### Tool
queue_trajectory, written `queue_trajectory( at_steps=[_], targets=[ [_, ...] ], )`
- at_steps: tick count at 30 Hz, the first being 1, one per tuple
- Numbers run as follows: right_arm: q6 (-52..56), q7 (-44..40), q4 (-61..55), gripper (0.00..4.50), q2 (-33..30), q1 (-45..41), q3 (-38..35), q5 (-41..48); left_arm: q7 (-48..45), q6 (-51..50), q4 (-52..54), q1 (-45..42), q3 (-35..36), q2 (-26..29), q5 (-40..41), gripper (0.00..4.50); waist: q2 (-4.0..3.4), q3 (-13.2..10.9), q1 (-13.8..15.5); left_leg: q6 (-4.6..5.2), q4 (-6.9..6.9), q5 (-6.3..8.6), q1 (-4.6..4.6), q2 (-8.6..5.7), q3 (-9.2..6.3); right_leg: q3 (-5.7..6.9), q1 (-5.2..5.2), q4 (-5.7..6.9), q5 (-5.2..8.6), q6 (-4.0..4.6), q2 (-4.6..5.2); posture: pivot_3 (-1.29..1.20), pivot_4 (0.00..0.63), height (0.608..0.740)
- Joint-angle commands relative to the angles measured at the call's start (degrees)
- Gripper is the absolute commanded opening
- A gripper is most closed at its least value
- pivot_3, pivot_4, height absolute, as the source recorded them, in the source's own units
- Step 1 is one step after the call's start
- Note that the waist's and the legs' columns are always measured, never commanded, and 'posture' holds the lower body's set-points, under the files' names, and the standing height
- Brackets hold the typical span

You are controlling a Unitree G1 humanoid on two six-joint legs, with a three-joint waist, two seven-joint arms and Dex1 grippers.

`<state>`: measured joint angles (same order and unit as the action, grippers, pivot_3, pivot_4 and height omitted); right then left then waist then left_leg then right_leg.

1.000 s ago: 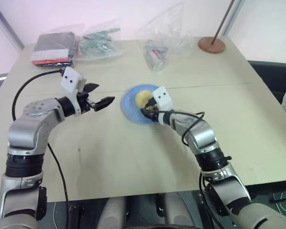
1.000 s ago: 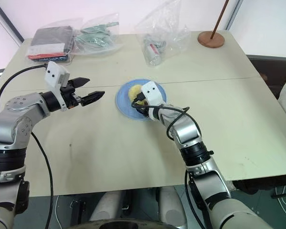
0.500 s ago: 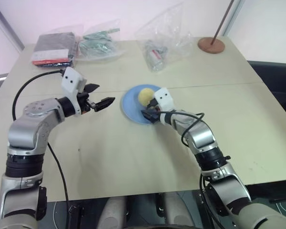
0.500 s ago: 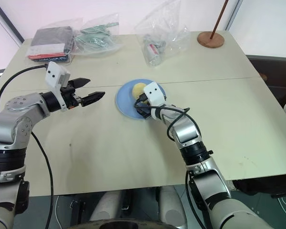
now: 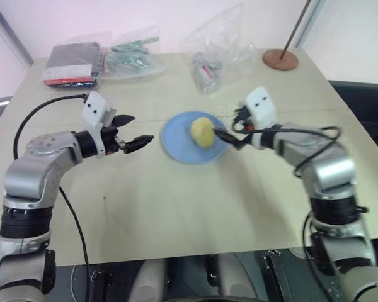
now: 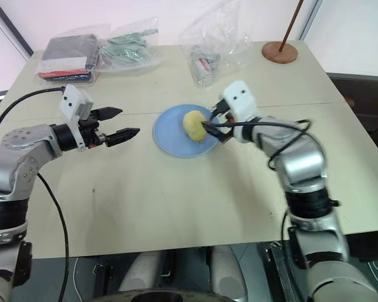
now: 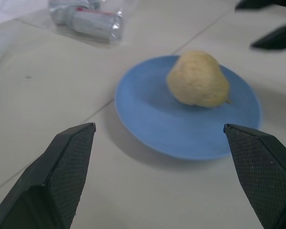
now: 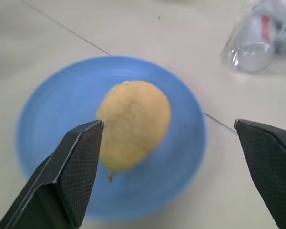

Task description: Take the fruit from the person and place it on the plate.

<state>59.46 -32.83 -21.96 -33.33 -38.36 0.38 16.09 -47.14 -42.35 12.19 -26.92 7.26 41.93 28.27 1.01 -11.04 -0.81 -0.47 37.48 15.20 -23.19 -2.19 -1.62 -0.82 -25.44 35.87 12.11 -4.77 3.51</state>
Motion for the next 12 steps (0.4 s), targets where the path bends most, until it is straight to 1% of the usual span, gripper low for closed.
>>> queue_trajectory(
  at_steps=[1,4,6,12],
  targets=[
    [2.92,-6.85,-9.82,4.46,-5.71,1.11,-6.92,8.06,-2.34,-0.59,4.32,1.70,1.97,2.90,2.26,4.50,0.01,0.00,-0.08,0.00,0.00,0.00,0.00,0.00,0.00,0.00,0.00,-0.01,0.00,0.00,0.00,0.00,0.150,0.740],
    [3.07,-11.50,-14.25,4.46,-9.43,3.93,-12.95,14.53,-3.03,-1.17,5.61,2.94,3.30,4.53,3.45,4.50,0.01,0.01,0.03,0.01,0.00,0.00,0.03,0.03,-0.03,0.03,0.04,-0.01,0.01,0.00,-0.03,0.00,0.150,0.740],
    [3.30,-12.88,-15.51,4.46,-10.88,5.46,-15.79,17.77,-3.05,-1.42,6.01,3.21,3.60,5.10,4.04,4.50,0.01,0.01,0.04,0.01,0.04,0.00,0.04,0.04,-0.03,0.03,0.08,-0.01,0.01,-0.01,-0.03,0.00,0.150,0.740],
    [4.77,-11.73,-16.24,4.46,-13.19,7.72,-19.16,22.79,-3.46,-1.40,7.18,3.90,3.65,5.72,5.68,4.50,0.01,0.00,0.08,0.05,0.45,0.02,0.00,0.06,-0.02,0.04,0.19,0.07,0.00,-0.01,-0.03,0.00,0.150,0.740]
  ],
)
